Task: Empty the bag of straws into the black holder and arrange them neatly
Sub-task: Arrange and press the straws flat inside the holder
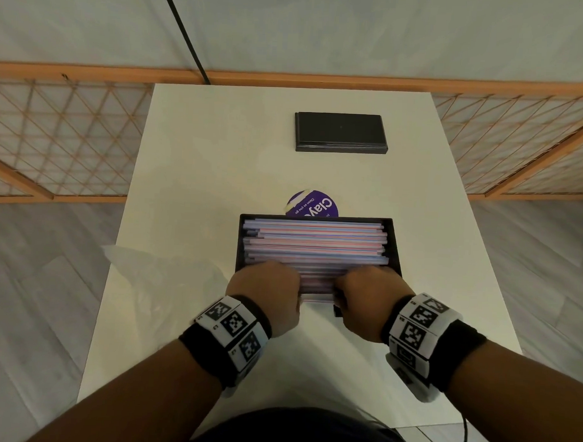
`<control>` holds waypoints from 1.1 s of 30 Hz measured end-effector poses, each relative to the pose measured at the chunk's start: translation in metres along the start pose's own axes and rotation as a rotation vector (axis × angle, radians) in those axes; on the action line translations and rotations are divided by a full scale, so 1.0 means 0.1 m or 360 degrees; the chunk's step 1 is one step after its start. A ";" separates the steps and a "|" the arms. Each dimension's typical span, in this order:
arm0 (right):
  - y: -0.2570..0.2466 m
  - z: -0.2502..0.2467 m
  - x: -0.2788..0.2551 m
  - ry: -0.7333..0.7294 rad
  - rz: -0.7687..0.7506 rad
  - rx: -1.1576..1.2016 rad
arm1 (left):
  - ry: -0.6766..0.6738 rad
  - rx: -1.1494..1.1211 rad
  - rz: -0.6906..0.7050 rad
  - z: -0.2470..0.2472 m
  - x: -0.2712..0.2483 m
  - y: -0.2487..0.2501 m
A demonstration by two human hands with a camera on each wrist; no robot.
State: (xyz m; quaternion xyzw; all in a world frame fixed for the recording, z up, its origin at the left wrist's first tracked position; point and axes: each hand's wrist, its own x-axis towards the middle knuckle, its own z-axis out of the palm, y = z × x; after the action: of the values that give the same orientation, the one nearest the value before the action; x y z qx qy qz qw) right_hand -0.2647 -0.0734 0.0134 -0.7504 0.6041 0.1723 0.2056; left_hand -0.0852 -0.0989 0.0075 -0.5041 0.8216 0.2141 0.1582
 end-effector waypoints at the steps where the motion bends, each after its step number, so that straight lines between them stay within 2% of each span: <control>1: -0.01 -0.01 0.00 0.0003 0.0002 -0.0008 | 0.0016 -0.0009 -0.0003 0.00 0.00 0.00; 9: -0.01 -0.01 0.01 -0.0009 0.0015 -0.0009 | 0.0064 0.0027 0.0037 -0.04 -0.03 0.01; 11: -0.03 -0.02 -0.02 0.0036 -0.0007 -0.0018 | 0.0136 -0.0018 0.0092 -0.06 -0.08 0.01; 13: -0.05 -0.02 -0.08 0.0258 -0.0056 -0.0062 | 0.0364 -0.0122 0.0211 -0.09 -0.16 -0.01; 15: -0.06 -0.02 -0.15 0.0595 -0.0113 -0.0021 | 0.0800 -0.0270 0.0384 -0.07 -0.19 -0.05; 16: -0.07 -0.02 -0.16 0.0723 -0.0125 0.0004 | 0.0975 -0.0338 0.0405 -0.06 -0.19 -0.08; 17: -0.09 -0.03 -0.15 0.0746 -0.0110 0.0008 | 0.1003 -0.0326 0.0335 -0.06 -0.17 -0.12; 19: -0.12 -0.04 -0.07 0.0563 -0.0055 -0.0028 | 0.0657 -0.0162 0.0093 -0.09 -0.08 -0.20; 21: -0.13 -0.03 0.03 0.0273 -0.0018 -0.0069 | 0.0361 0.0016 -0.0030 -0.10 0.01 -0.27; 24: -0.15 -0.02 0.09 0.0076 -0.0071 -0.0108 | 0.0350 0.0040 -0.0051 -0.08 0.08 -0.30; 29: -0.12 -0.02 0.11 0.0111 -0.0077 -0.0055 | 0.0400 0.0090 -0.0066 -0.02 0.11 -0.29; 33: -0.12 -0.03 0.18 0.0005 -0.0129 -0.0080 | 0.0381 0.0112 -0.0061 -0.02 0.12 -0.28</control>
State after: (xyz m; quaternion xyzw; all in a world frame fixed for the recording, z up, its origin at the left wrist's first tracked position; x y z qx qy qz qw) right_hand -0.2494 -0.0879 0.0078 -0.7796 0.5689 0.1777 0.1924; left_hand -0.0654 -0.1198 -0.0021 -0.5358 0.8318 0.1203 0.0806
